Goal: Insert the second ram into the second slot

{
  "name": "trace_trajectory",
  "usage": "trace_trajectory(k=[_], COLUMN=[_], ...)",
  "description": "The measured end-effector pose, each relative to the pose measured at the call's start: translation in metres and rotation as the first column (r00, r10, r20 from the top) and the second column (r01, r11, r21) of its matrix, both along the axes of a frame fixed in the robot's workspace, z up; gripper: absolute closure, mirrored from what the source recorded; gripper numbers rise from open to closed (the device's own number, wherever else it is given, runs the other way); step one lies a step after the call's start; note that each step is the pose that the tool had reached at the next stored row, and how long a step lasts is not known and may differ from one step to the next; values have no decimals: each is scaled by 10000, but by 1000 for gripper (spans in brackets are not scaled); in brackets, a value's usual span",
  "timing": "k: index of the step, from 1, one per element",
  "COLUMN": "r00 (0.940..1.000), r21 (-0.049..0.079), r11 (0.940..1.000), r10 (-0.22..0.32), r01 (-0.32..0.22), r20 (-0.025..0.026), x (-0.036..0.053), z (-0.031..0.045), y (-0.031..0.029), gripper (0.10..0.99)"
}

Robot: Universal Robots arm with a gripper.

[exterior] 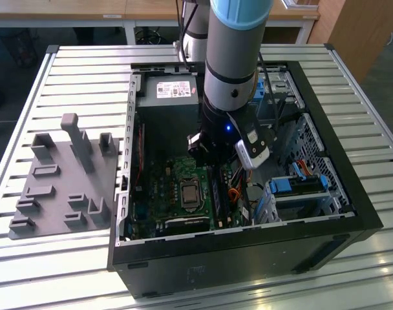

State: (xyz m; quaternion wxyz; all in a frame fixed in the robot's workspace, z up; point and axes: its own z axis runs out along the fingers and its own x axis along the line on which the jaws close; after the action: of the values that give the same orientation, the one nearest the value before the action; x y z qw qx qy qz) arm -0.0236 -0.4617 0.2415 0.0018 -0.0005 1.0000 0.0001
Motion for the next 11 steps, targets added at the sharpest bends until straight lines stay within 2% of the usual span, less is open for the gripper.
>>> trace_trajectory(k=[8,11], r00=[9997,9997], r21=[1,-2], r11=[9997,9997], r10=[240,249], r01=[-240,-249], r20=[-16,-23], x=[13,14], z=[-73,-75], y=[0,0], gripper=[957,957])
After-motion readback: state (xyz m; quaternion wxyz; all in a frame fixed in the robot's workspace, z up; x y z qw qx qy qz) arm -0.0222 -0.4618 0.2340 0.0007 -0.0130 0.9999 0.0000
